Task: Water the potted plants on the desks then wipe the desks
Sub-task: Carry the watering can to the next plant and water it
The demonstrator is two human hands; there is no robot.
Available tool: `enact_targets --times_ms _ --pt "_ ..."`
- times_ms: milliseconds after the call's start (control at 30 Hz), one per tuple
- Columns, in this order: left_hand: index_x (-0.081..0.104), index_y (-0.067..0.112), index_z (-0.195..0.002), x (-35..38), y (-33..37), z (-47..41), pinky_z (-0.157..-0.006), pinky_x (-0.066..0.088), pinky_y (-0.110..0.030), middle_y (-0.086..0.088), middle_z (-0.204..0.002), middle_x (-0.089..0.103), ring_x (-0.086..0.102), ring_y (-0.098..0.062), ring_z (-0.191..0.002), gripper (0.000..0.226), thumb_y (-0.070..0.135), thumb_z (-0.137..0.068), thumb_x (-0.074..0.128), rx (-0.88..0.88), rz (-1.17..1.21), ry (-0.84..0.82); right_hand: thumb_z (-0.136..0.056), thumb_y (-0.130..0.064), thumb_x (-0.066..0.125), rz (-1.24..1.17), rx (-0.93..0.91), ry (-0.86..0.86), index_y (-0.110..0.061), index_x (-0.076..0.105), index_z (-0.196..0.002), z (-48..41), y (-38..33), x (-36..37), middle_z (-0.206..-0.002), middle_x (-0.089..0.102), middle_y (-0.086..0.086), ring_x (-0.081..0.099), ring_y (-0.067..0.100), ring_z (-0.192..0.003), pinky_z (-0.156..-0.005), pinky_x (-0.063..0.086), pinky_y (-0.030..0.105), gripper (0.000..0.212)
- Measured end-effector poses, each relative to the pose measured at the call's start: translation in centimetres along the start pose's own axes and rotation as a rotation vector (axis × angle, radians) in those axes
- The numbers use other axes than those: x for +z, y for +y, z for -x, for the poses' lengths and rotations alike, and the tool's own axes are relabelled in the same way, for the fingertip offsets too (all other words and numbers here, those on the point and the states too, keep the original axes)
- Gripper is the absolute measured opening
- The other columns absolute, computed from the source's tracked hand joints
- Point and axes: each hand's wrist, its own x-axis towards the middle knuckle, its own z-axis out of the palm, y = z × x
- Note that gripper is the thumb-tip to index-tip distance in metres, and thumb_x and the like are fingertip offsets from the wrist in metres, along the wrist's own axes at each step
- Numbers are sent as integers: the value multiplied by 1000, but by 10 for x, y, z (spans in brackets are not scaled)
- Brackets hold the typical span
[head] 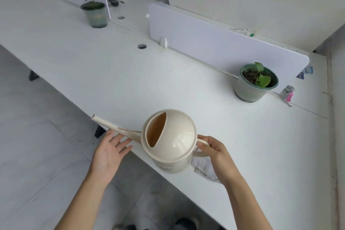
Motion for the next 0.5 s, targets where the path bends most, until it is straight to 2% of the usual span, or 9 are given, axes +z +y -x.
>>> enact_targets --times_ms 100,167,233,333,400,500 --pt "58 26 -105 -41 31 4 -92 42 -40 -1 -99 68 59 -23 -101 26 27 -96 33 53 30 3 -90 -12 51 26 -48 -11 -15 66 -92 -1 -4 52 -106 69 -1 63 20 -102 -85 45 27 15" --pt "57 26 -101 -69 54 7 -93 41 -40 1 -95 70 59 -23 -101 25 26 -96 32 91 32 12 -90 -10 51 25 -68 -31 -11 66 -91 0 -6 89 -107 69 -2 65 18 -99 -80 40 22 16" --pt "57 25 -101 -98 74 11 -93 41 -40 -1 -97 69 58 -24 -103 24 25 -96 33 132 35 34 -90 -9 51 22 -80 -55 -11 67 -87 -1 -5 125 -105 71 -5 68 15 -95 -75 42 16 17" --pt "54 26 -107 -142 103 18 -89 43 -38 -5 -106 63 56 -24 -106 22 25 -96 34 172 56 88 -88 -9 52 39 -100 -121 -7 67 -82 -5 -5 177 -99 73 -6 67 8 -94 -78 45 20 16" --pt "52 24 -109 -169 123 24 -87 44 -37 -6 -110 61 56 -25 -108 22 26 -96 35 183 72 124 -88 -9 53 53 -95 -171 -3 63 -78 -8 -9 209 -84 74 -10 66 4 -84 -80 42 25 15" --pt "51 23 -113 -205 151 32 -82 45 -34 -7 -110 61 58 -24 -104 22 27 -96 36 199 80 177 -89 -7 51 54 -77 -249 -13 62 -63 -12 -16 255 -56 64 -13 58 -2 -58 -73 37 26 29"
